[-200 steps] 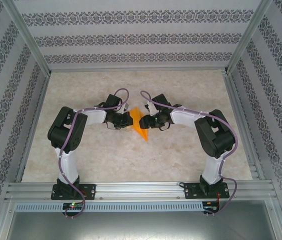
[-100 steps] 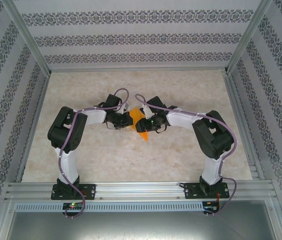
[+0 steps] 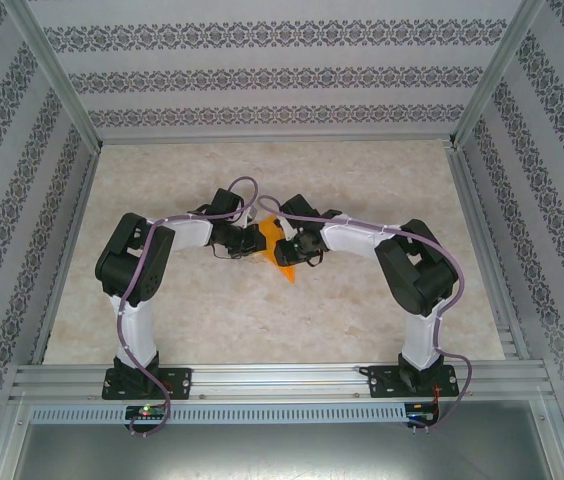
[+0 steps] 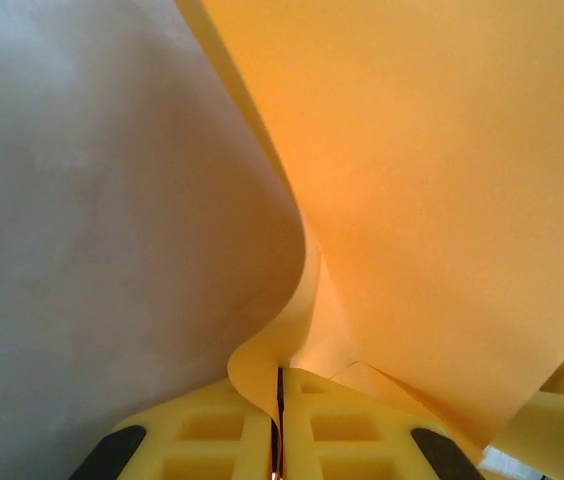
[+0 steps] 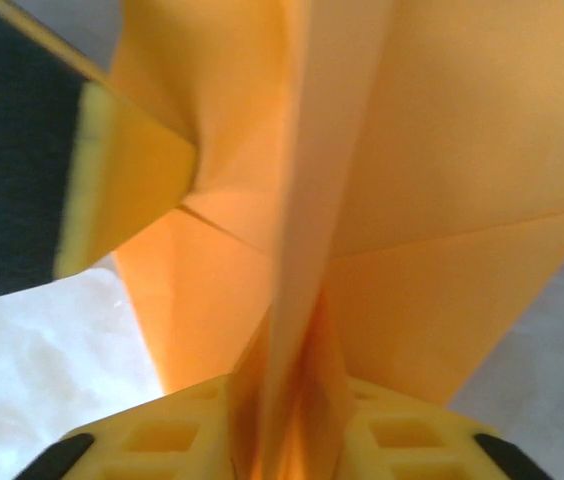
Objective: Fold a paper plane with a square sheet of paper (pick it up from the middle)
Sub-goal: Turn over a paper plane at the center of the table, then move the paper plane to the center of the table.
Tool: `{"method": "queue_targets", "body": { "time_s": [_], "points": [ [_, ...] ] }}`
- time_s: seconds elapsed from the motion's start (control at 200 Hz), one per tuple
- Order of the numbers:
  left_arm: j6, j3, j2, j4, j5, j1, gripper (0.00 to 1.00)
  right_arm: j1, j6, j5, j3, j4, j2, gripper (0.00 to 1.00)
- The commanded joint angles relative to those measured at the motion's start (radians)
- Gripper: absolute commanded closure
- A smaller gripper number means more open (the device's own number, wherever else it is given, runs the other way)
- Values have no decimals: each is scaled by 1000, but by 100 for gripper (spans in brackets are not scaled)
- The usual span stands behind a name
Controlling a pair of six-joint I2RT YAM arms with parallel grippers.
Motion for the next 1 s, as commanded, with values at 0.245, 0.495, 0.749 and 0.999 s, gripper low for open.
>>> {"method": "queue_targets", "body": {
  "time_s": [0.245, 0.495, 0.749, 0.999],
  "points": [
    [35, 1, 10, -52, 20, 9, 85, 25, -7, 78, 44, -50, 36, 84],
    [42, 5, -4, -65, 22, 10, 79, 40, -14, 137, 56, -88, 41, 85],
    [63, 21, -97, -126, -1, 11, 68, 47, -33, 240, 65, -156, -15, 100],
    [156, 45, -249, -286, -101, 39, 59, 47, 46, 386, 42, -305, -130, 100]
  ]
}}
